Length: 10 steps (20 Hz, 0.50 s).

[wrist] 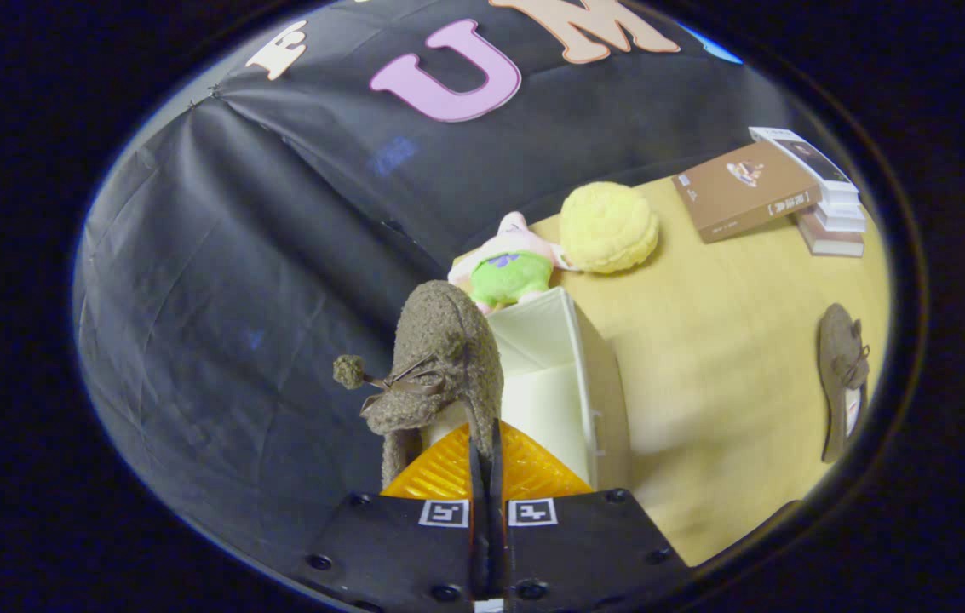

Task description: Open the storage box then place both shoes into the box .Put the left shoe in first, then the right shoe, with the right side of both shoes facing outward in a uniform manner.

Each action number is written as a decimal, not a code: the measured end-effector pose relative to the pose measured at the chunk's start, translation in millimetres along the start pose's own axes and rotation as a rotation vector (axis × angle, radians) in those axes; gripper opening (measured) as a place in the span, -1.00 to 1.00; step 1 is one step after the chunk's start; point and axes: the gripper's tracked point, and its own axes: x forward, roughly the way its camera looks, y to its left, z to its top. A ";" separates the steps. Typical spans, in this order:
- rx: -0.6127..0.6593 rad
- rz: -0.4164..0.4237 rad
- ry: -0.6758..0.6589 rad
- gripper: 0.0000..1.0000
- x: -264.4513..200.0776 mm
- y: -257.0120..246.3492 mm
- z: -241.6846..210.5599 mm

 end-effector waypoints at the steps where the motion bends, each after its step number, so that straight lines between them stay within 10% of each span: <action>1: 0.006 -0.011 0.010 -0.93 8.0 1.8 -5.1; 10: 0.028 -0.156 0.085 -0.93 69.6 -9.6 -52.5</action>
